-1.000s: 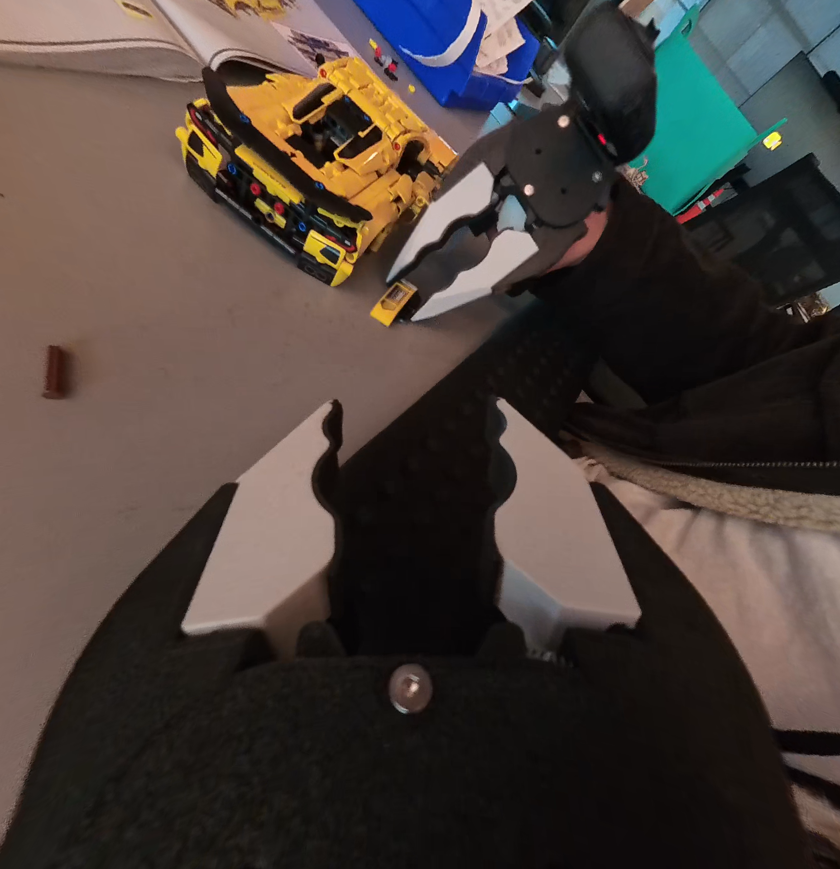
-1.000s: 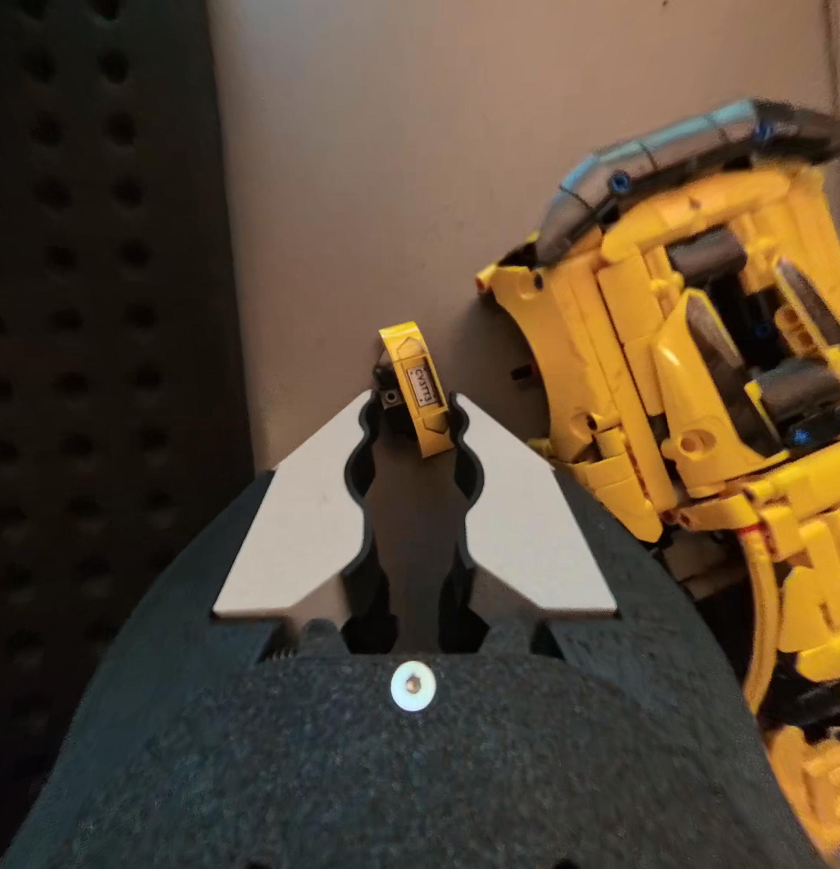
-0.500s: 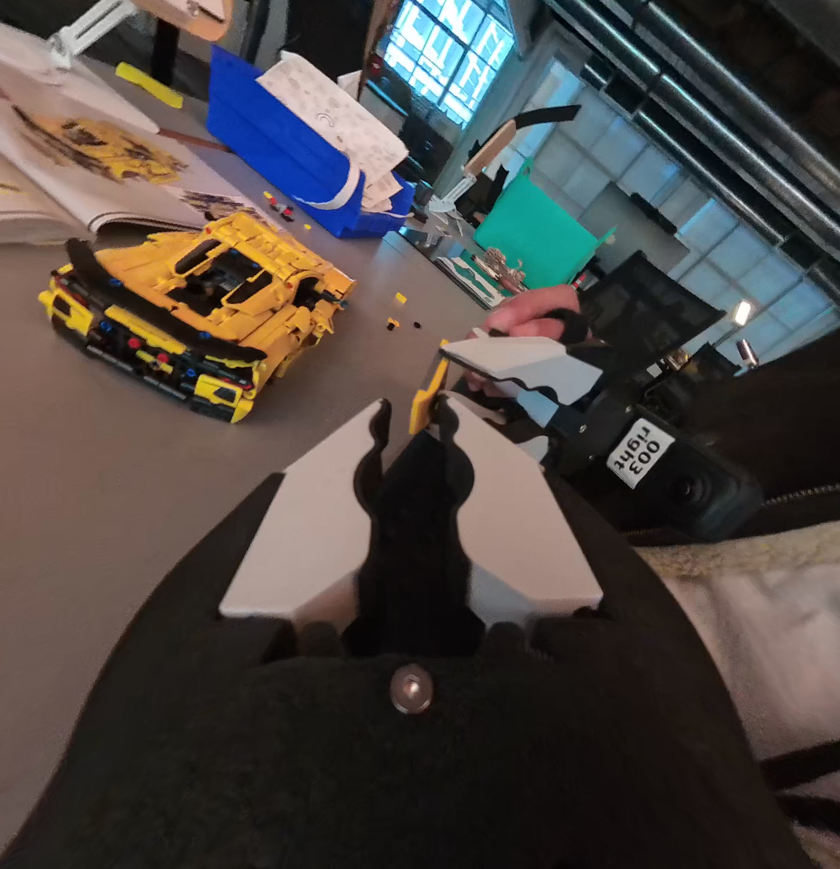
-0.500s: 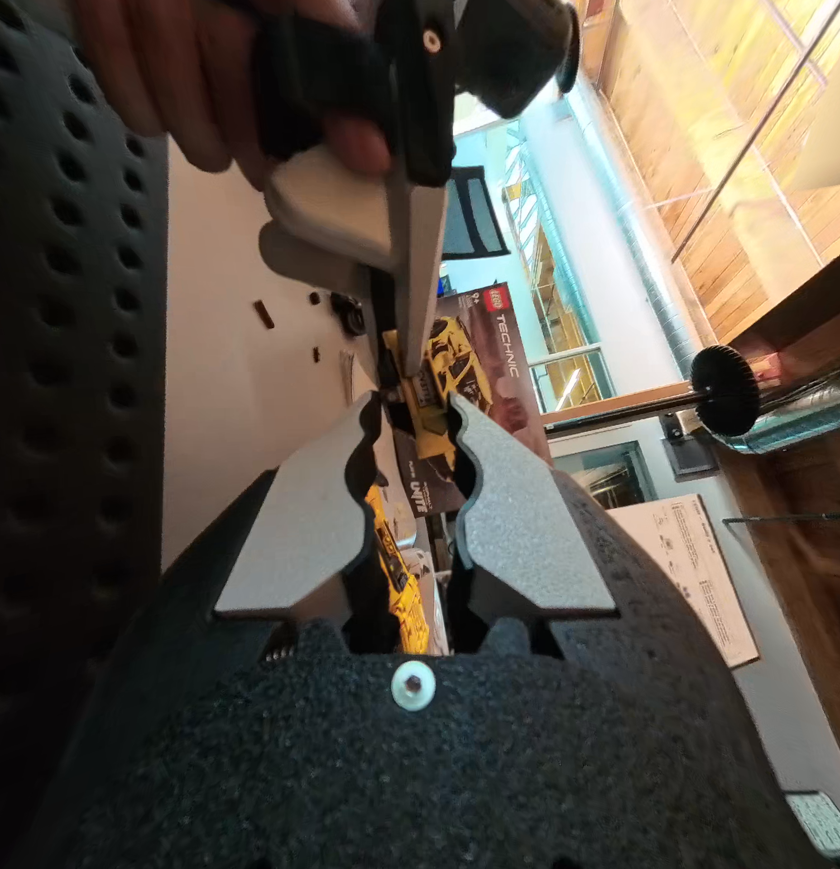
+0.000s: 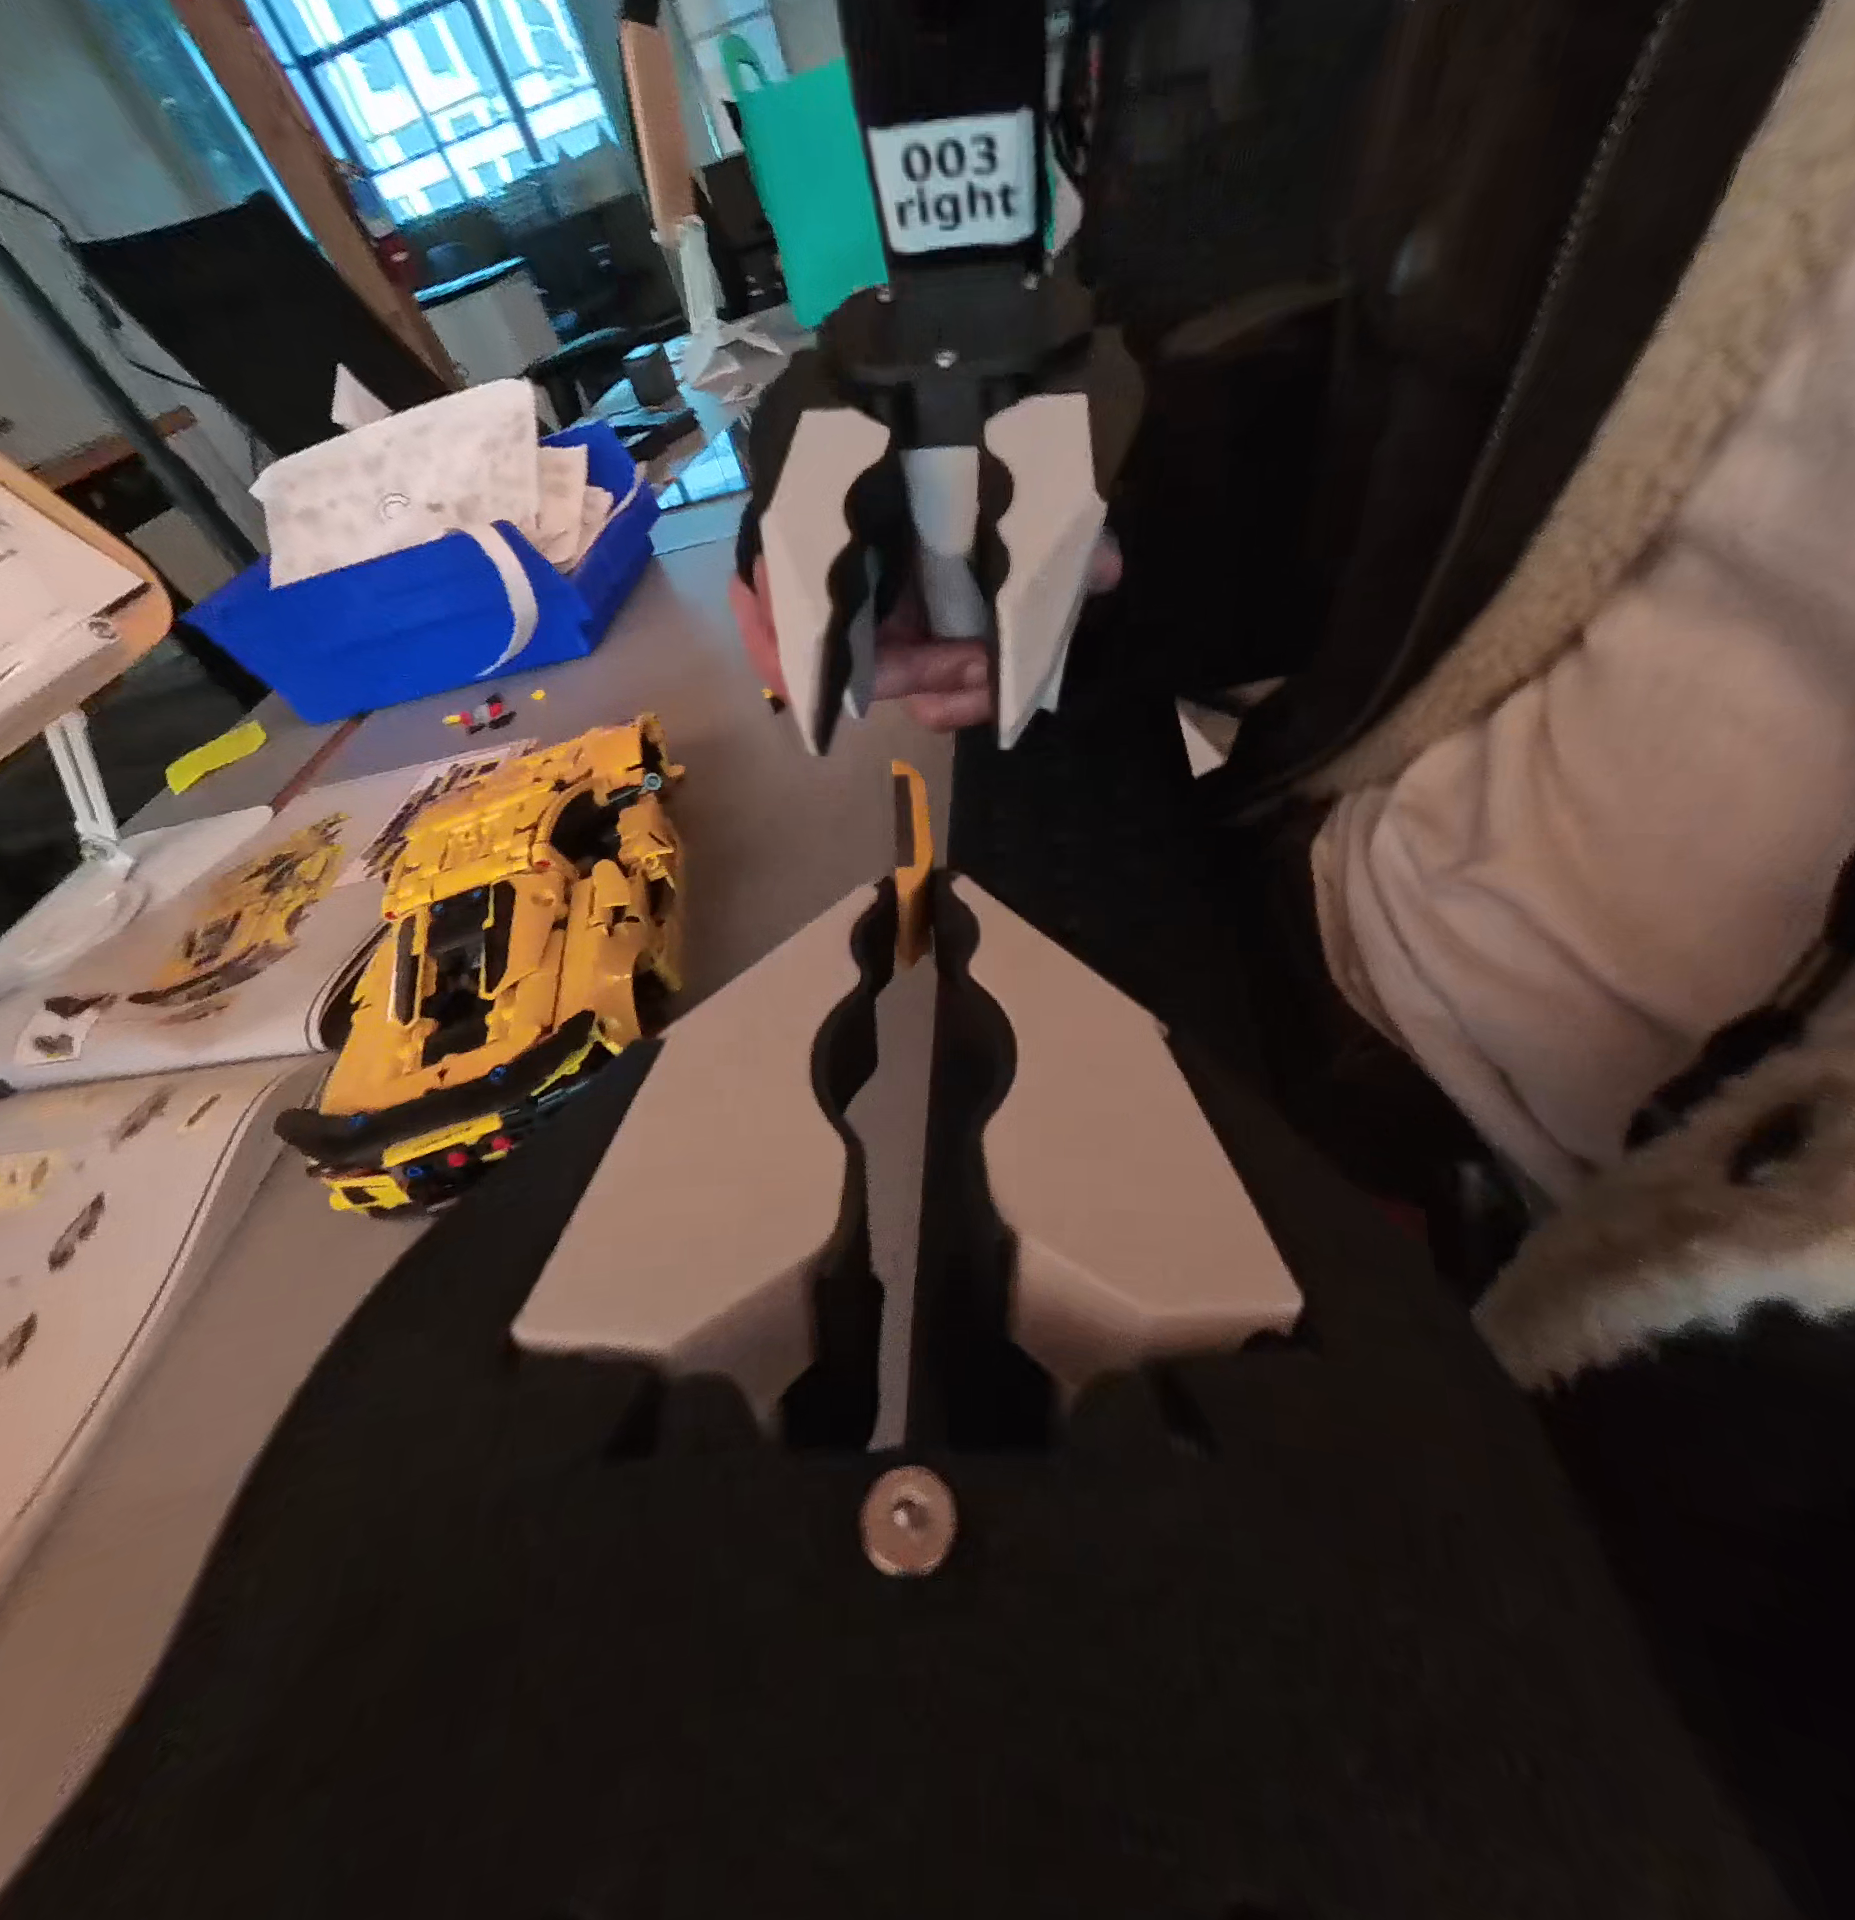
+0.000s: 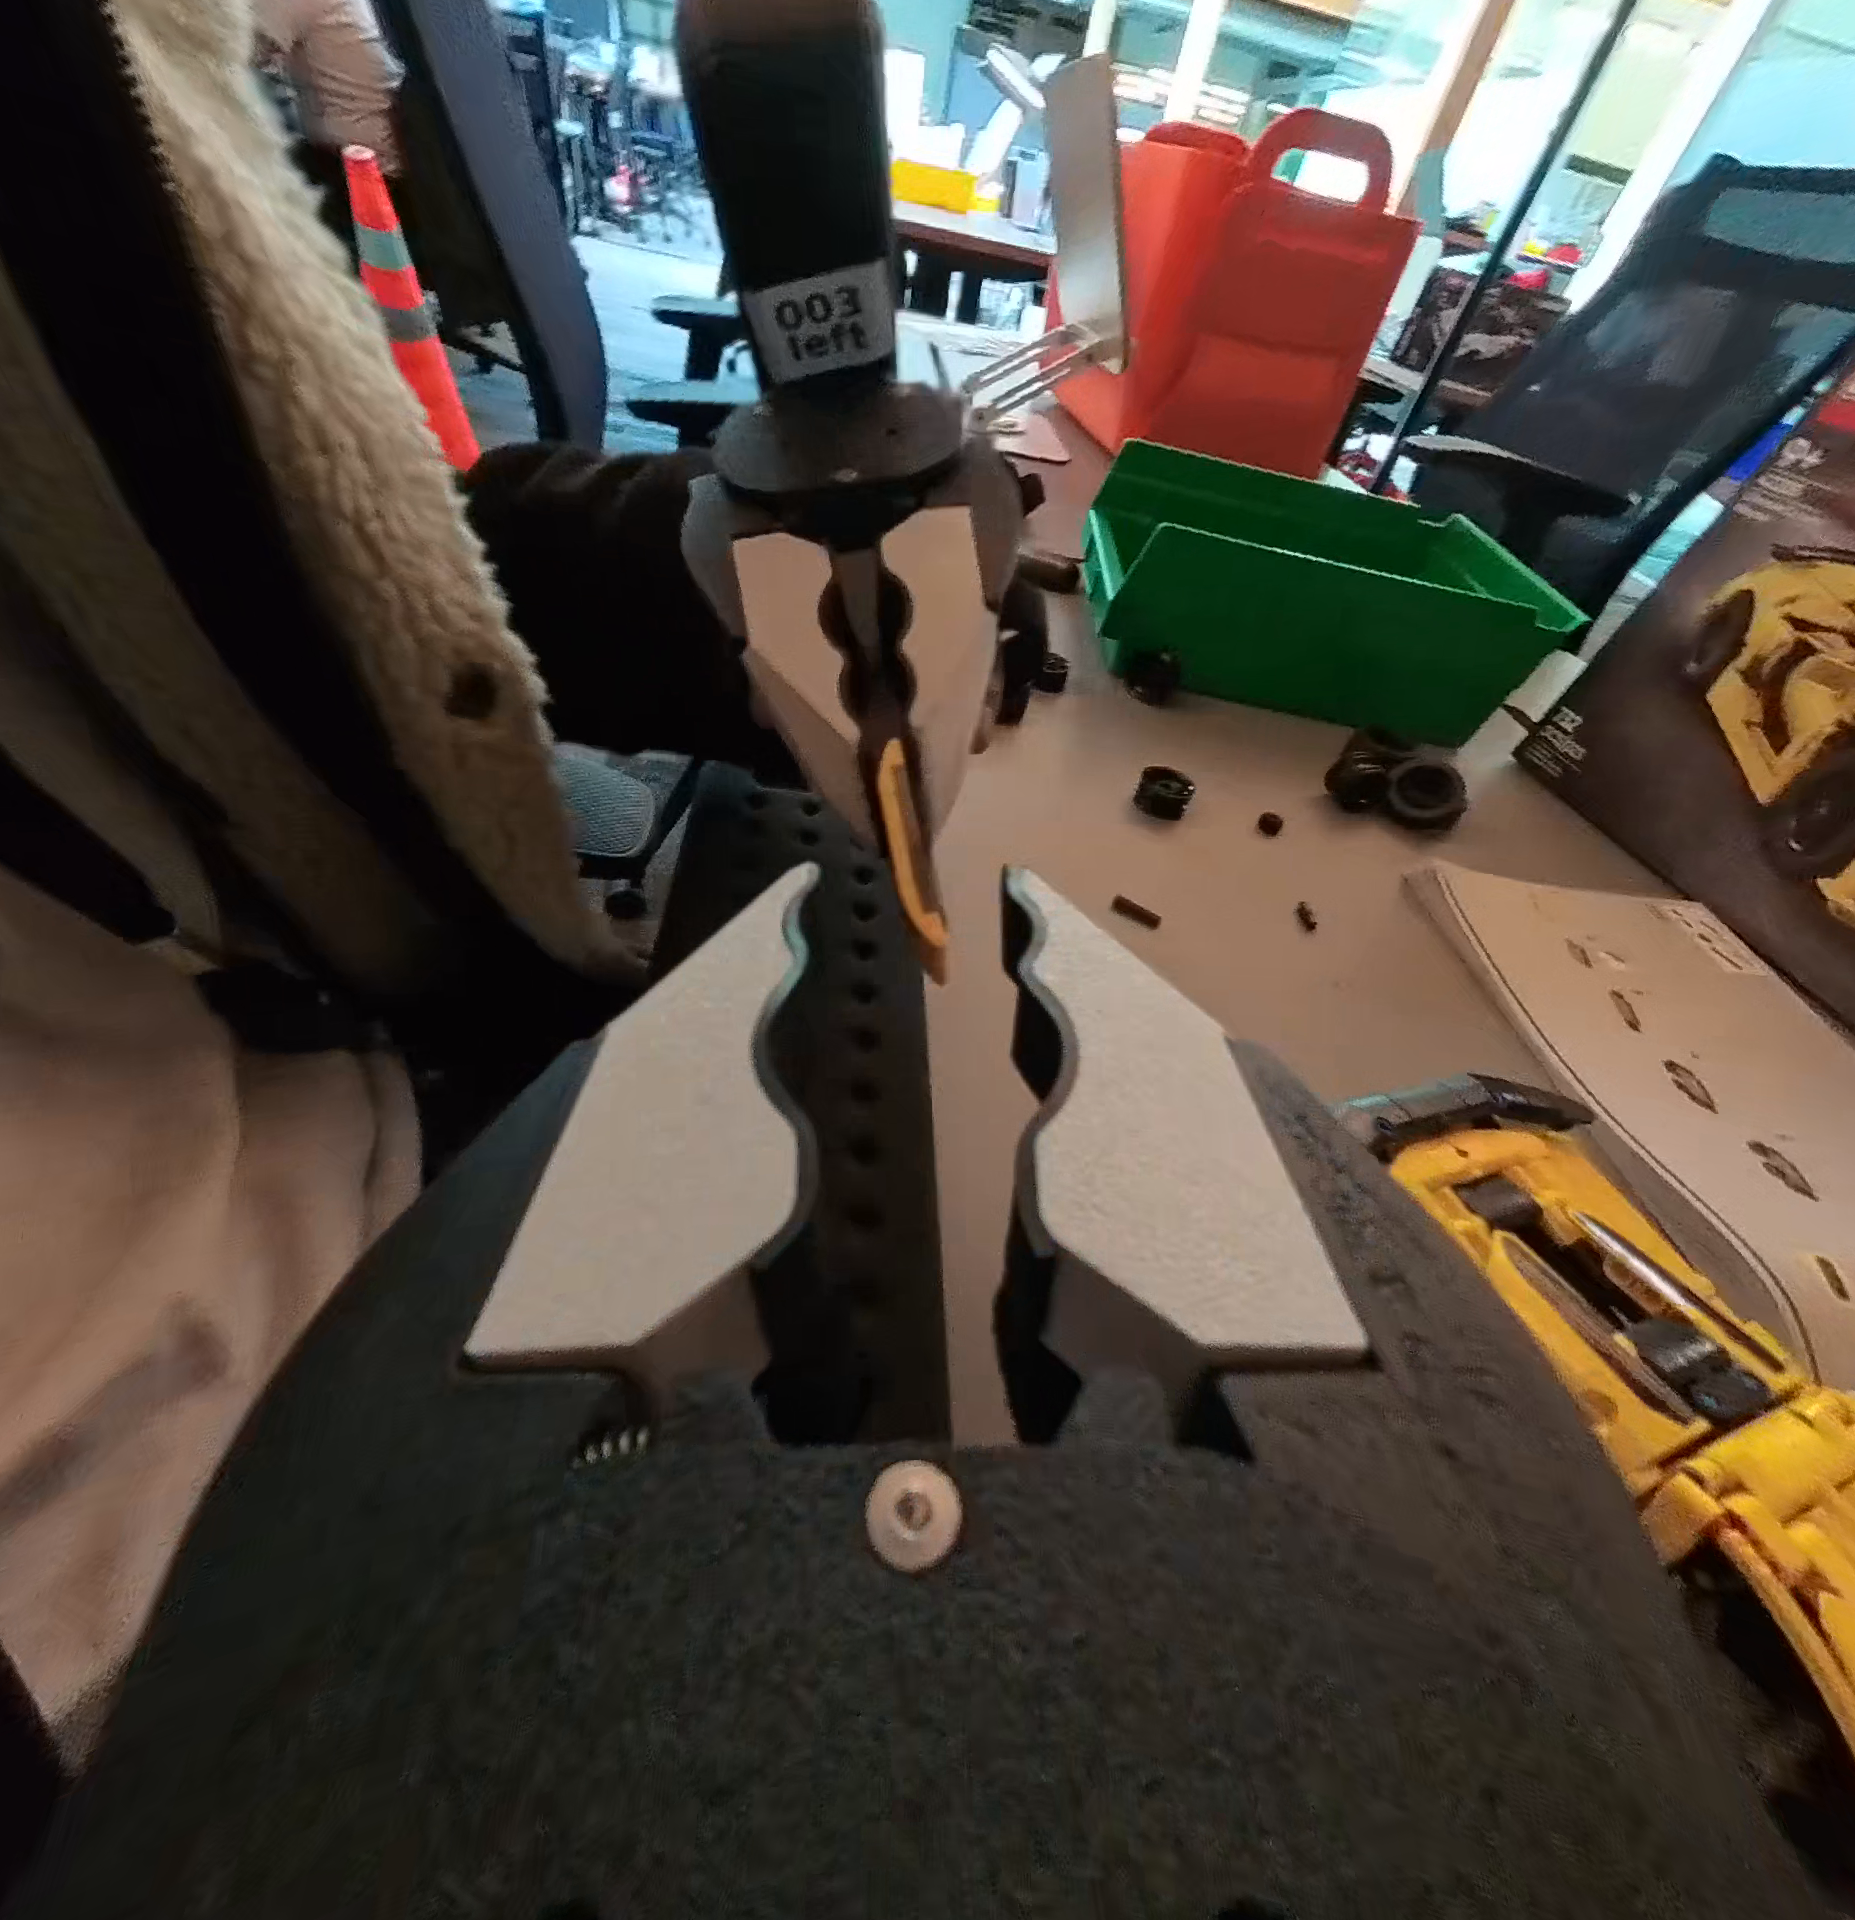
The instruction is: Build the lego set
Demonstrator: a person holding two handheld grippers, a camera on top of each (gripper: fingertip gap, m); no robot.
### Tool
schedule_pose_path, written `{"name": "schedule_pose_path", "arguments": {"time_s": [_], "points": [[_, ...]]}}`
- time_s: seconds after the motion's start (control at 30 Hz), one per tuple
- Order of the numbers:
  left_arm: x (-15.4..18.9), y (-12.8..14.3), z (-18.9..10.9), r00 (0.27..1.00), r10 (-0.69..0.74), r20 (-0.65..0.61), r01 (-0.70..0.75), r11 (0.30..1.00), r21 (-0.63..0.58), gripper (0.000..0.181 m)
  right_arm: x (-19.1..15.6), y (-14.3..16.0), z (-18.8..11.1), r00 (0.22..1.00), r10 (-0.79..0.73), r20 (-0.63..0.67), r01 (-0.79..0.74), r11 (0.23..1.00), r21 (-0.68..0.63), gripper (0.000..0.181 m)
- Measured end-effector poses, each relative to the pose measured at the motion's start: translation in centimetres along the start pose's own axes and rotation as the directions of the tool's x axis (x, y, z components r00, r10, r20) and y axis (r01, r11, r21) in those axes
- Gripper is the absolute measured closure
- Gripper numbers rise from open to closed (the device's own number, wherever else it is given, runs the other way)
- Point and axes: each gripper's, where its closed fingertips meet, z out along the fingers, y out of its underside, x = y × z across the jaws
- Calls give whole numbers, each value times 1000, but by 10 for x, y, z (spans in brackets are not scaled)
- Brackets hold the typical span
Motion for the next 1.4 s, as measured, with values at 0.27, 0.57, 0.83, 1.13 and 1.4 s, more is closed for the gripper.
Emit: {"name": "schedule_pose_path", "arguments": {"time_s": [0.27,0.57,0.83,1.13,1.4], "points": [[2,-5,4,998,41,-45,-41,999,-2,175,-2,12,11,996,-80,36,82,996,-41,174],[-47,17,-1,960,-69,270,83,996,-41,146,37,24,21,977,-90,-191,61,987,-149,175],[-62,54,7,827,-27,562,180,959,-218,116,64,40,35,797,565,-213,-567,822,59,175],[-64,60,20,798,-63,599,252,938,-237,104,61,62,39,726,644,-241,-661,750,13,175],[-65,68,23,756,-134,640,354,907,-229,111,56,67,45,746,599,-292,-633,773,-32,175]]}}
